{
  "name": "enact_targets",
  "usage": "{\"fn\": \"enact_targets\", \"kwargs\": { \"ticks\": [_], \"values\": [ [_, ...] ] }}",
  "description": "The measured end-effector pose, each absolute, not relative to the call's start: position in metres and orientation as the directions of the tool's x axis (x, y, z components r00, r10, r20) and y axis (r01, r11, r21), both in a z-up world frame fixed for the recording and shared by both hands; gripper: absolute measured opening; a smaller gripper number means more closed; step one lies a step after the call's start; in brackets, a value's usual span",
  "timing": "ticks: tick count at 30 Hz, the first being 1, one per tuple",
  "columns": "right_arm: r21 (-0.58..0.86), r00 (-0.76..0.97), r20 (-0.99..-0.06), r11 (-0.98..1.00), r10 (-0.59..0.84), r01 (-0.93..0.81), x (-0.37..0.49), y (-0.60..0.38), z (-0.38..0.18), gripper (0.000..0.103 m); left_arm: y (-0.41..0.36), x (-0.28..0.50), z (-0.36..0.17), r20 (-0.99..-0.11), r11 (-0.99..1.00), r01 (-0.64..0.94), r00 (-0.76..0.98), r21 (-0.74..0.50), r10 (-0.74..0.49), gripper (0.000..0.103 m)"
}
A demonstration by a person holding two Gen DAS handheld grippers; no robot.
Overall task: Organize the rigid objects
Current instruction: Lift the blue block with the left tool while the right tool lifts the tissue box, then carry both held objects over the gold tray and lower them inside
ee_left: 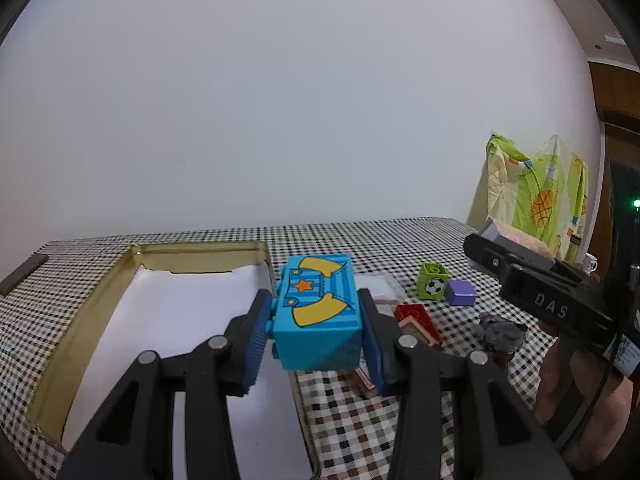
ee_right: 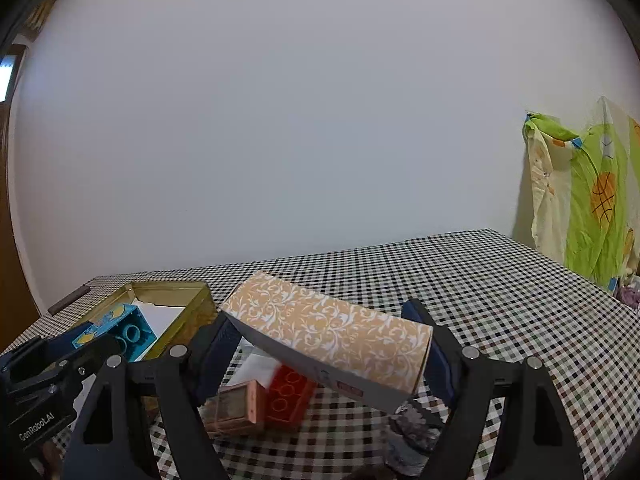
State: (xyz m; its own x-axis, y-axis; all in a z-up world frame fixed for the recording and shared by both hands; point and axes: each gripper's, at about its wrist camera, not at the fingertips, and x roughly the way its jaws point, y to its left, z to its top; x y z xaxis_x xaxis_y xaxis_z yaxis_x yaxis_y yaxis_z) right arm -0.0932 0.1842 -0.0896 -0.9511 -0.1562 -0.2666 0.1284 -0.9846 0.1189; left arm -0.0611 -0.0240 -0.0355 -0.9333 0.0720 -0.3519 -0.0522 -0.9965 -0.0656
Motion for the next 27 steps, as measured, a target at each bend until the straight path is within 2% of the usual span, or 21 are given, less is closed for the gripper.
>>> {"fn": "enact_targets", "kwargs": {
  "ticks": [27],
  "values": [
    [0.051,-0.923,-0.265,-0.960,-0.278,0.275,-0.090,0.110,-0.090,0.082,-0.078,-0.054,-0.038,-0.354,-0.988,0.064,-0.935,-0.143,-0.009,0.041]
  ]
}}
